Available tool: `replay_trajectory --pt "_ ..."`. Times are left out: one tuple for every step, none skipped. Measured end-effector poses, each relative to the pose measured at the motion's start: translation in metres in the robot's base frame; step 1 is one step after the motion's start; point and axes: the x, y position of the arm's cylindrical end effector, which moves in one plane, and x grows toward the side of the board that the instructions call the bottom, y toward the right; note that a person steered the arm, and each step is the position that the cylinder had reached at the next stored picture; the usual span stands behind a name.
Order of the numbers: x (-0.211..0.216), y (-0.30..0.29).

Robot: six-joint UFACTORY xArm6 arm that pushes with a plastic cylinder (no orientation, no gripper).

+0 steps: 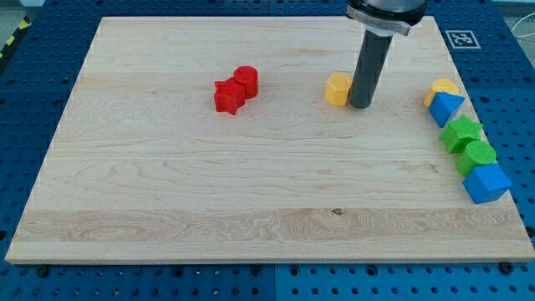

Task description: Push the yellow hexagon towards the top side of the board

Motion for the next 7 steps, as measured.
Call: replay_trajectory --pt "0.018 0.0" --pt "0.042 -0.004" --pt "0.028 -0.025" --pt "-0.004 -0.032" --pt "-0.012 -0.032" --pt "-0.012 -0.032" --pt "-0.013 -0.043"
